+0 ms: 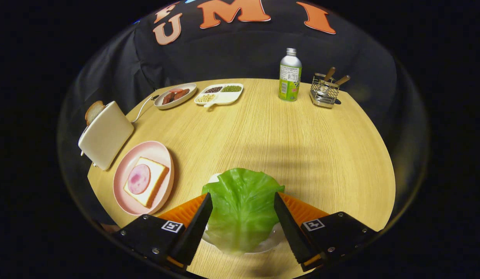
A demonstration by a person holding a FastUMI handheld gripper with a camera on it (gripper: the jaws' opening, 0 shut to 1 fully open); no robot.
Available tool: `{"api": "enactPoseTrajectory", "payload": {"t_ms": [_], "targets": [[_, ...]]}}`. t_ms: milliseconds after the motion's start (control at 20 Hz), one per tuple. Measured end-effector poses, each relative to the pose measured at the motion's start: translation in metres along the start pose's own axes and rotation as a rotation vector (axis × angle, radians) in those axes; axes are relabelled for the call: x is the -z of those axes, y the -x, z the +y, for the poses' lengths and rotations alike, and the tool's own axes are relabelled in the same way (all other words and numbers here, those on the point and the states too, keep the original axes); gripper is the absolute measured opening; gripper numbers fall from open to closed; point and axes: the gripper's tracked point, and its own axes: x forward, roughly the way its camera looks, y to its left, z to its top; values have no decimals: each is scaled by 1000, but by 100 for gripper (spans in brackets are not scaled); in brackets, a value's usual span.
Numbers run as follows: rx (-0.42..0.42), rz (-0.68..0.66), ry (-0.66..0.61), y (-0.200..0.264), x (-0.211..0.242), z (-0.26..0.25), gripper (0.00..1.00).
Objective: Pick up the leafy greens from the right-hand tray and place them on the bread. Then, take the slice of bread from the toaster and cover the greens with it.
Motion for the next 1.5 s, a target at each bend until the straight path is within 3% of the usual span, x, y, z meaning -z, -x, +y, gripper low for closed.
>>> {"api": "enactPoseTrajectory", "payload": {"t_ms": [450,500,550,850,1000,1500], "targets": [[25,90,82,-21,16,4,88],[30,93,75,-22,17,3,79],[35,86,71,-21,15,3,77],[37,70,56,-25,10,2,17],[8,53,-3,-23,10,4,4],[-124,-122,-83,9,-33,42,2]]}}
